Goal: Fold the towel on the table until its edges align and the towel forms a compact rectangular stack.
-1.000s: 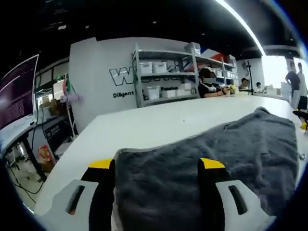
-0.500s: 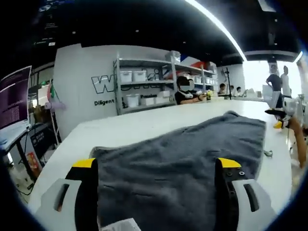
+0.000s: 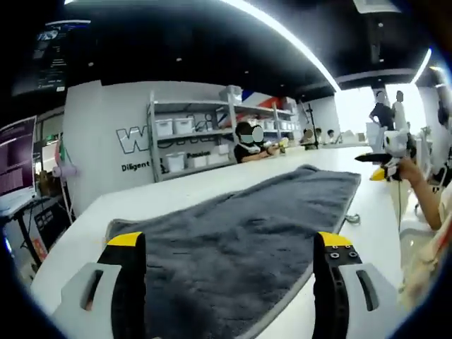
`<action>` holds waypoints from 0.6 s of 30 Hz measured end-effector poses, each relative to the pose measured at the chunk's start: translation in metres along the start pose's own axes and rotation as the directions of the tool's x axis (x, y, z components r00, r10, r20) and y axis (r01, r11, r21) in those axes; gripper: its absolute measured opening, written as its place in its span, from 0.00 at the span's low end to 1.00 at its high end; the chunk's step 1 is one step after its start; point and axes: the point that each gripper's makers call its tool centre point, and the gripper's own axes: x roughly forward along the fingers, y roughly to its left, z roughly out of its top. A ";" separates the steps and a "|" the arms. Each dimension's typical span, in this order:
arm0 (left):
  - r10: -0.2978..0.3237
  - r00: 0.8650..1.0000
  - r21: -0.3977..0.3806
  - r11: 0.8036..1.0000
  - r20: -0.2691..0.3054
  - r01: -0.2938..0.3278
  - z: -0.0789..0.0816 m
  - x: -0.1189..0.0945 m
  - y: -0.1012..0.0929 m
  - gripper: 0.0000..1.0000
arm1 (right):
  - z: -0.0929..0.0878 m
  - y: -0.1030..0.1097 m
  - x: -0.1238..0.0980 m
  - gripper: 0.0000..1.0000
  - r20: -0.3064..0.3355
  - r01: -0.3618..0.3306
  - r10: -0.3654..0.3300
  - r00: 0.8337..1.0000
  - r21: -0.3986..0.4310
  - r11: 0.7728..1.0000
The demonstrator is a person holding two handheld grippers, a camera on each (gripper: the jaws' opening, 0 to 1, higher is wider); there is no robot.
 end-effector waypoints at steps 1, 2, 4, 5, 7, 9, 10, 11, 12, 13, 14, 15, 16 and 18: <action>0.002 1.000 -0.002 1.000 -0.001 -0.002 0.000 -0.001 0.000 0.97 | 0.004 -0.001 0.001 0.99 0.006 -0.003 0.003 1.000 0.003 1.000; 0.008 1.000 0.003 1.000 -0.005 -0.008 -0.002 -0.003 0.001 0.97 | 0.008 -0.002 0.001 0.99 0.011 -0.004 0.004 1.000 0.005 1.000; 0.019 0.999 0.014 1.000 -0.025 -0.019 -0.008 -0.006 0.002 0.97 | 0.017 -0.006 0.001 0.99 0.021 0.008 -0.008 1.000 -0.001 1.000; 0.024 0.999 0.016 1.000 -0.031 -0.023 -0.010 -0.007 0.003 0.97 | 0.021 -0.009 0.002 0.99 0.023 0.018 -0.018 1.000 -0.010 1.000; 0.029 0.999 0.016 0.999 -0.036 -0.028 -0.014 -0.008 0.004 0.96 | 0.032 -0.017 0.004 0.99 0.024 0.039 -0.039 0.999 -0.038 0.999; 0.016 0.999 0.006 1.000 -0.042 -0.016 -0.017 -0.008 0.002 0.96 | 0.043 -0.023 0.009 0.99 0.032 0.052 -0.050 0.998 -0.059 0.997; 0.010 0.999 0.006 1.000 -0.042 -0.010 -0.018 -0.008 0.001 0.96 | 0.049 -0.028 0.013 0.99 0.037 0.054 -0.052 0.998 -0.069 0.996; 0.008 0.999 0.007 1.000 -0.041 -0.008 -0.018 -0.008 0.001 0.96 | 0.054 -0.032 0.017 0.99 0.042 0.055 -0.053 0.998 -0.071 0.996; 0.008 0.999 0.011 1.000 -0.040 -0.007 -0.018 -0.008 -0.001 0.96 | 0.062 -0.040 0.023 0.99 0.052 0.061 -0.058 0.997 -0.065 0.996; 0.005 0.999 0.012 1.000 -0.041 -0.005 -0.018 -0.007 -0.001 0.96 | 0.065 -0.043 0.025 0.99 0.057 0.064 -0.061 0.997 -0.061 0.996; 0.000 0.999 0.013 1.000 -0.044 0.001 -0.018 -0.006 -0.003 0.96 | 0.073 -0.052 0.033 0.99 0.069 0.067 -0.064 0.996 -0.039 0.997; -0.005 0.999 0.014 1.000 -0.045 0.005 -0.018 -0.006 -0.004 0.96 | 0.078 -0.058 0.039 0.99 0.071 0.066 -0.064 0.995 -0.022 0.998; -0.011 0.999 0.016 1.000 -0.048 0.012 -0.018 -0.005 -0.006 0.96 | 0.084 -0.068 0.048 0.99 0.072 0.068 -0.068 0.995 -0.006 0.998; -0.019 0.998 0.022 1.000 -0.052 0.020 -0.018 -0.004 -0.009 0.96 | 0.093 -0.083 0.062 0.98 0.069 0.088 -0.088 0.994 -0.001 0.996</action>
